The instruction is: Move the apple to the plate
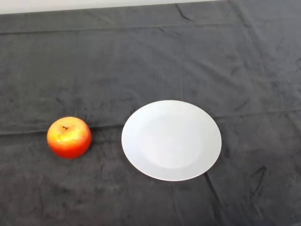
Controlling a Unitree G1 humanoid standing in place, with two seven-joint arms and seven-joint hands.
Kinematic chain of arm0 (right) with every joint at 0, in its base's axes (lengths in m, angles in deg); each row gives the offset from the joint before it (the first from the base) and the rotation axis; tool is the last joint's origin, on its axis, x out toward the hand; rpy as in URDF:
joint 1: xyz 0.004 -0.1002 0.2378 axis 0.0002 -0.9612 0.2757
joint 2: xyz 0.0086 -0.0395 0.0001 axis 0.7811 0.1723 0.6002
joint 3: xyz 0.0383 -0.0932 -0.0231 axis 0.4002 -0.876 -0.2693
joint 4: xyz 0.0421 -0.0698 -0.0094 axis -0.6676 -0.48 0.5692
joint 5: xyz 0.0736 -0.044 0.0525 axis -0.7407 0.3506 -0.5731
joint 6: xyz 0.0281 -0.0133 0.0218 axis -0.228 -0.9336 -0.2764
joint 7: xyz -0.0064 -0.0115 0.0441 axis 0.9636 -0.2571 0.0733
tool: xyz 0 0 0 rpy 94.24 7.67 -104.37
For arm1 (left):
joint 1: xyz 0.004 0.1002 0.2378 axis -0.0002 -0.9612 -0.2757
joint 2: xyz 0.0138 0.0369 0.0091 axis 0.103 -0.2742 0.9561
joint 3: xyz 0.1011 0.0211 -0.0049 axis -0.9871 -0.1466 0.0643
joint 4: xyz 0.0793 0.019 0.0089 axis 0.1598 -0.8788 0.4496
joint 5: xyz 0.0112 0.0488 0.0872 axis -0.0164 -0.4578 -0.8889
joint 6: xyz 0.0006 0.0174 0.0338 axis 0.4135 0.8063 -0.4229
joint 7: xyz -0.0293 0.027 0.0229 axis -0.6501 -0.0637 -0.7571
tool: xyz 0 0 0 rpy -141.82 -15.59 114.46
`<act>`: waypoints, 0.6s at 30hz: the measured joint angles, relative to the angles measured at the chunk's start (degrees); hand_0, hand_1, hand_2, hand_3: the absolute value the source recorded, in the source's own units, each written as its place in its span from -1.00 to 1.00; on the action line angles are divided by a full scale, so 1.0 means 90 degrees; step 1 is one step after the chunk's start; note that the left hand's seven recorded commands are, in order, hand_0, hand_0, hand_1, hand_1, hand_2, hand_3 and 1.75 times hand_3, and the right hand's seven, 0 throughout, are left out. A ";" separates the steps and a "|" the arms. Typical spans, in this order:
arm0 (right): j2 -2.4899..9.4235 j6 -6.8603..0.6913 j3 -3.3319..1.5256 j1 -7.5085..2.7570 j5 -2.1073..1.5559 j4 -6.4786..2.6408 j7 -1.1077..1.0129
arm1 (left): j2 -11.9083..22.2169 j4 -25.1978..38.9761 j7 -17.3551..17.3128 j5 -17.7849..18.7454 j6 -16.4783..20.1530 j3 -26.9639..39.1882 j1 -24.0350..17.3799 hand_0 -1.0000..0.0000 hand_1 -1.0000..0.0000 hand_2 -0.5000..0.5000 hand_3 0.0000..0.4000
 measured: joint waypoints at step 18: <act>0.0000 0.0000 0.0000 0.0000 0.0000 0.0000 0.0000 | 0.0018 -0.0002 -0.1052 -0.0251 -0.0047 -0.0537 0.0593 1.00 1.00 0.00 -1.00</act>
